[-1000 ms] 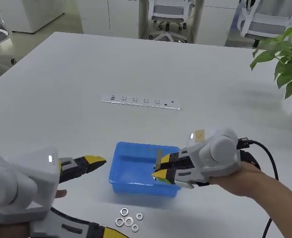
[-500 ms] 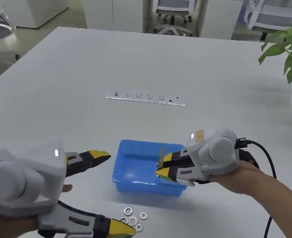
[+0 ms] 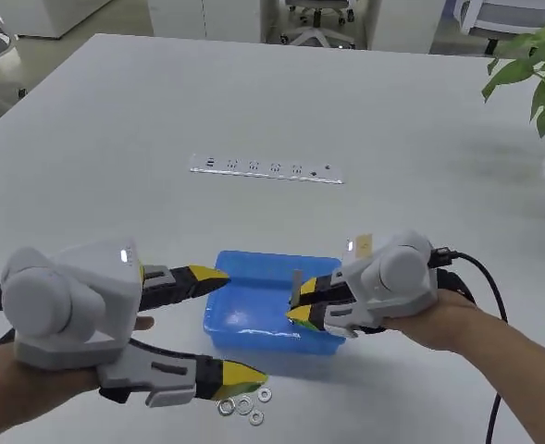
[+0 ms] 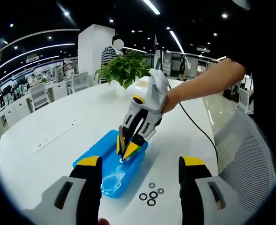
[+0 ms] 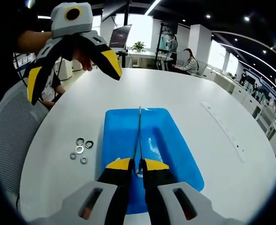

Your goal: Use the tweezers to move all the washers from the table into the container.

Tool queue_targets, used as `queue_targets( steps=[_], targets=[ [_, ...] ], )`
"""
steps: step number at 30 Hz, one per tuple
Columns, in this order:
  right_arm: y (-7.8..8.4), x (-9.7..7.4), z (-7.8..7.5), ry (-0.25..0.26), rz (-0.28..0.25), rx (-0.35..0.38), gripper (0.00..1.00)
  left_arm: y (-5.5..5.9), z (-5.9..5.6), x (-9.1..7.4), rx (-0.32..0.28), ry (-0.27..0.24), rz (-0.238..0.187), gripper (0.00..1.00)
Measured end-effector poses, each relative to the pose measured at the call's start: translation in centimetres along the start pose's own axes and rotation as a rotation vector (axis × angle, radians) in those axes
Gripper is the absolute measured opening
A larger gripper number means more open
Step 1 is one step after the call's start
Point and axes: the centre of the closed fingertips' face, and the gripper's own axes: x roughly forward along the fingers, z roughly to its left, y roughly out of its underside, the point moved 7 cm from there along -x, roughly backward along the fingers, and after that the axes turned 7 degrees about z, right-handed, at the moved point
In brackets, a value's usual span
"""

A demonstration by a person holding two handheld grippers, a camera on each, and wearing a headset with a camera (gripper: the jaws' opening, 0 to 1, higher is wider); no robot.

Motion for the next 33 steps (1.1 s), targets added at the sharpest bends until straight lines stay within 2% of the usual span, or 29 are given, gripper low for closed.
queue_targets(
  steps=[7, 14, 22, 33],
  targets=[
    [0.2, 0.1, 0.0, -0.001, -0.001, 0.008, 0.11, -0.8, 1.5, 1.3, 0.024, -0.009, -0.004, 0.59],
    [0.3, 0.3, 0.1, -0.003, -0.005, 0.014, 0.11, -1.1, 3.0, 2.5, 0.07, 0.012, 0.013, 0.46],
    [0.3, 0.3, 0.1, -0.004, -0.005, 0.007, 0.11, -1.3, 3.9, 4.0, 0.117, 0.032, 0.036, 0.3],
    [0.4, 0.3, 0.0, -0.007, -0.007, -0.012, 0.11, -1.6, 4.9, 6.1, 0.152, 0.079, 0.053, 0.21]
  ],
)
